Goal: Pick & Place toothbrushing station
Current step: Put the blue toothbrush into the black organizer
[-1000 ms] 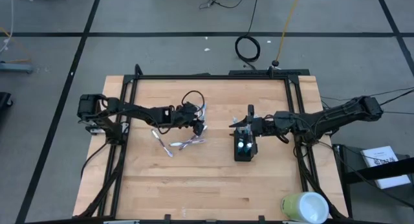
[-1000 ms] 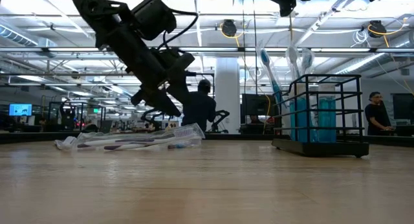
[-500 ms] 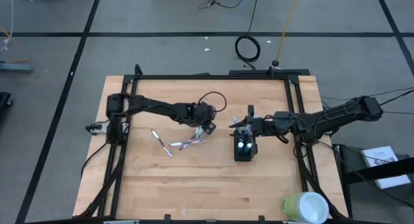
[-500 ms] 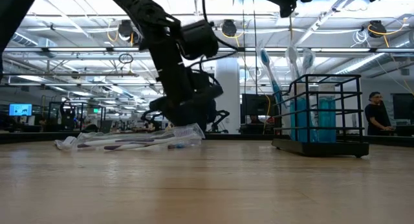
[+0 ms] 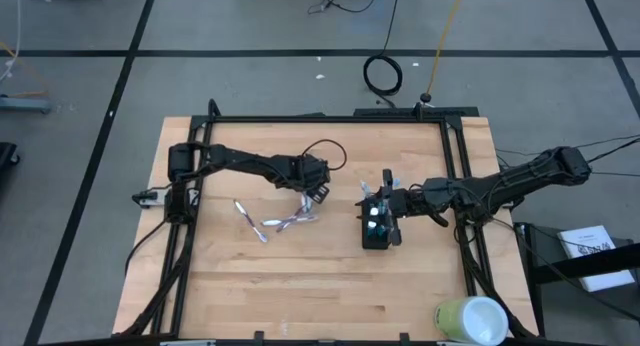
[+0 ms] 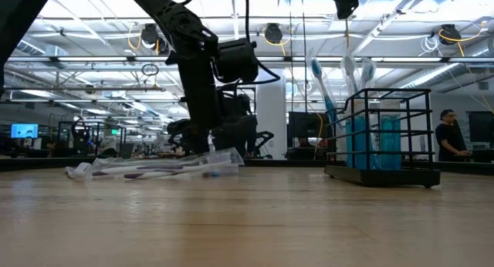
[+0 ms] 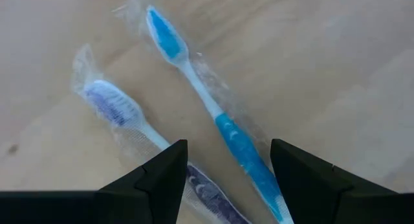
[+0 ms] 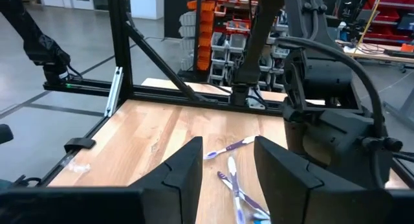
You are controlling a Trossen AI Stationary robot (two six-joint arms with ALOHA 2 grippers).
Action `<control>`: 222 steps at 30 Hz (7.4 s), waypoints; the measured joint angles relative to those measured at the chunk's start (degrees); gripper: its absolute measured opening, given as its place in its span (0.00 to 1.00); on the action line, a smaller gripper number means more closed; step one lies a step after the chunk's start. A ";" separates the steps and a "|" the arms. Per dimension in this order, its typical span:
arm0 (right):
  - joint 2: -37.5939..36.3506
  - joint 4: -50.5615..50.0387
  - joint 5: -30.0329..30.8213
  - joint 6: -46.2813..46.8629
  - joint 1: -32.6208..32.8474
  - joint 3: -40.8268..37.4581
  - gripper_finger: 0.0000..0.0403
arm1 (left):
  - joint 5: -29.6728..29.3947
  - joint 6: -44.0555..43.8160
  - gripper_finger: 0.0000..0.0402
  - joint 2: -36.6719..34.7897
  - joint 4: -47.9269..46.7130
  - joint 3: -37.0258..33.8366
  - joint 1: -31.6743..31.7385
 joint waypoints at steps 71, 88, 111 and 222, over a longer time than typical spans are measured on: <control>-1.36 -20.51 9.23 20.46 -0.02 -0.02 0.32 | 6.51 32.16 0.00 -19.76 32.17 -5.11 -7.51; -1.09 -12.25 12.09 12.55 0.30 -0.02 0.32 | 25.84 38.03 0.00 -19.76 44.21 -5.07 -9.87; 2.85 4.44 12.02 1.73 2.62 0.00 0.31 | 19.62 38.75 0.00 -19.76 42.19 -5.07 -12.68; 0.46 -55.10 18.53 26.91 -3.13 17.38 0.03 | 7.94 35.15 0.67 -46.42 67.34 -42.56 -10.62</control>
